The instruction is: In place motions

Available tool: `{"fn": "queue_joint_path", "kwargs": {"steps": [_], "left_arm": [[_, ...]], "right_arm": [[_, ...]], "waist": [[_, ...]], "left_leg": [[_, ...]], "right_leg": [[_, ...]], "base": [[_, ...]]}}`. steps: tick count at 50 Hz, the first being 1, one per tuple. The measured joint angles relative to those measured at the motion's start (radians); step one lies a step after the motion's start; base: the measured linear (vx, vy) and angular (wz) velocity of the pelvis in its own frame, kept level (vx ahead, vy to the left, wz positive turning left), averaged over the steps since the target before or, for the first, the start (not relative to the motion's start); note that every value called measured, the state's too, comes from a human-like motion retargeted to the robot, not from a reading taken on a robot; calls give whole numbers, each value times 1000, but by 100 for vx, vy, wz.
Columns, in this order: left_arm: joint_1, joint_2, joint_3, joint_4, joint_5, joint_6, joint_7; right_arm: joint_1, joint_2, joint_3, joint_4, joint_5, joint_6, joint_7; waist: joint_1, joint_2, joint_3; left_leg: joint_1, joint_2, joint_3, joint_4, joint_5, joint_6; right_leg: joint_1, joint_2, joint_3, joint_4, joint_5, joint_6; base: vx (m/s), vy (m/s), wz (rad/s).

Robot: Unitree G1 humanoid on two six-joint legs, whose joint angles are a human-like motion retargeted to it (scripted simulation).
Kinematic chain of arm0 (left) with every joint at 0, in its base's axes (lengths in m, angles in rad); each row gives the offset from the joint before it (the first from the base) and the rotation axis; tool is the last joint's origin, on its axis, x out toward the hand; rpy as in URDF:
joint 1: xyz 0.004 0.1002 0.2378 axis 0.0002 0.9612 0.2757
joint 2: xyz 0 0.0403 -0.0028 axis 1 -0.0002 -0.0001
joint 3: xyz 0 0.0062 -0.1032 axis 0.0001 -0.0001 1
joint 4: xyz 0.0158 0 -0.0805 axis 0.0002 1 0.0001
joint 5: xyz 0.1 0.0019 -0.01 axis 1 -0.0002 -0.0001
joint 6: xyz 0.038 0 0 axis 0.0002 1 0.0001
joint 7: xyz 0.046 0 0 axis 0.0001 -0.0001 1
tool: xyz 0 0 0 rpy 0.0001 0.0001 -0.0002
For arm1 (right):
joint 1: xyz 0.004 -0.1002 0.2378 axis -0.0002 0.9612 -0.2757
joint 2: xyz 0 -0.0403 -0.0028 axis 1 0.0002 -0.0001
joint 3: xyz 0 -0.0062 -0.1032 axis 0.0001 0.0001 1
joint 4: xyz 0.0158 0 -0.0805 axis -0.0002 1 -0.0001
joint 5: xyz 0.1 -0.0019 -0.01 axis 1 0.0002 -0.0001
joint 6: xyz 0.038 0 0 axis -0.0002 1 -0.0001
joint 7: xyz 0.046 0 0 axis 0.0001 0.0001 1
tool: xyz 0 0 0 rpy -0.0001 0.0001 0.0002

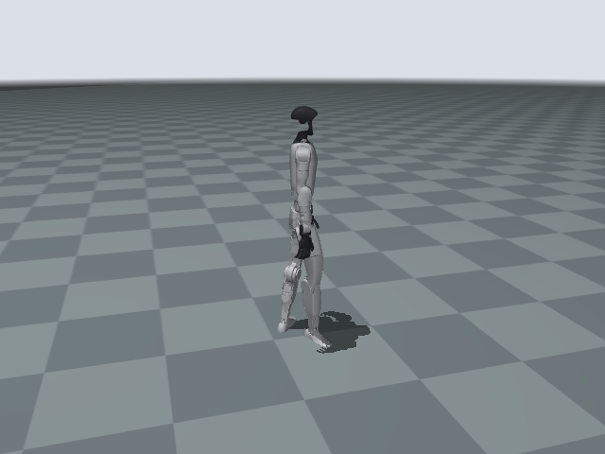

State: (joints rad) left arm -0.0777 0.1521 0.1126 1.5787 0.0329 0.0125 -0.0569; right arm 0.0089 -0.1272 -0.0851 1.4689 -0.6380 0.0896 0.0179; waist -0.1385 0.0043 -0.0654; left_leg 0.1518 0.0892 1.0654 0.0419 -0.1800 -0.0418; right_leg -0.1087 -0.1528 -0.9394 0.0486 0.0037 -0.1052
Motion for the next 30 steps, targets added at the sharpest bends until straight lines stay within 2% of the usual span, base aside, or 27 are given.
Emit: {"fn": "queue_joint_path", "kwargs": {"steps": [3,6,7,10,12,13,15,17,20,22,26,27,28,29,30], "left_arm": [[18,-26,6,10,-2,3,4],[34,-54,18,16,-15,-4,8],[37,-59,23,16,-16,-5,6],[41,-68,30,7,-7,-5,4],[35,-65,14,1,-4,-7,11],[29,-64,1,-2,-5,-6,12],[15,-66,-13,-8,-6,-4,7],[10,-72,-21,-20,-10,-5,4],[11,-80,-35,-51,-14,-14,0],[15,-83,-41,-61,-6,-17,-2],[33,-84,-54,-55,18,-18,0],[39,-83,-59,-47,24,-17,-1],[47,-83,-63,-35,32,-16,-3],[49,-82,-66,-22,40,-14,-6],[46,-82,-68,-9,48,-11,-11]], "right_arm": [[3,-4,-38,35,14,16,-7],[4,-8,-54,55,33,25,-13],[1,-7,-54,61,41,28,-14],[-14,2,-60,76,59,39,-15],[-16,9,-68,67,63,35,-4],[-15,12,-65,58,63,33,5],[-19,11,-56,45,54,30,13],[-26,8,-47,36,38,29,9],[-36,1,-29,24,16,25,9],[-39,-2,-24,19,13,26,16],[-36,-1,-21,13,20,26,25],[-32,0,-22,14,23,26,26],[-26,1,-24,16,25,28,27],[-22,1,-27,18,27,29,28],[-20,0,-32,19,28,31,28]], "waist": [[-33,10,-27],[-54,1,-40],[-57,-14,-43],[-48,-87,-45],[-29,-124,-25],[-11,-125,-12],[27,-112,6],[37,-104,17],[52,-92,38],[57,-73,45],[61,-8,60],[55,8,63],[44,17,62],[24,26,59],[-2,35,56]], "left_leg": [[40,22,48,32,7,-18],[89,29,67,77,61,9],[100,29,62,107,88,36],[114,28,19,255,136,189],[57,78,-120,458,125,243],[-15,119,-249,588,115,228],[-151,104,-485,738,87,167],[-190,58,-563,737,53,155],[-211,21,-577,663,-39,160],[-213,-4,-578,579,-53,149],[-195,-58,-584,302,13,70],[-189,-69,-580,232,54,75],[-182,-87,-584,171,125,127],[-173,-83,-595,163,127,115],[-163,-68,-610,182,96,72]], "right_leg": [[-13,15,81,5,-13,7],[-7,21,141,-1,-18,4],[-3,12,160,-4,-17,1],[15,-40,241,-12,-12,-3],[34,-59,301,-14,-9,-7],[44,-45,326,-20,-5,-12],[46,-15,369,-28,5,-20],[46,-7,387,-25,9,-21],[45,-4,430,-8,14,-16],[43,13,465,1,14,-16],[59,91,529,9,12,-21],[70,110,539,9,10,-22],[83,120,549,7,7,-20],[89,126,545,7,2,-17],[93,129,535,8,-4,-15]], "base": [[-18,-50,-111],[-17,-45,-123],[-13,-37,-157],[-8,-32,-159],[-4,-33,-161],[-1,-26,-182],[-4,-23,-166],[-7,-18,-119],[-2,-6,-122],[6,-6,-110],[11,-1,-102],[21,1,-76],[21,2,-44],[18,2,-1],[11,2,9]]}}
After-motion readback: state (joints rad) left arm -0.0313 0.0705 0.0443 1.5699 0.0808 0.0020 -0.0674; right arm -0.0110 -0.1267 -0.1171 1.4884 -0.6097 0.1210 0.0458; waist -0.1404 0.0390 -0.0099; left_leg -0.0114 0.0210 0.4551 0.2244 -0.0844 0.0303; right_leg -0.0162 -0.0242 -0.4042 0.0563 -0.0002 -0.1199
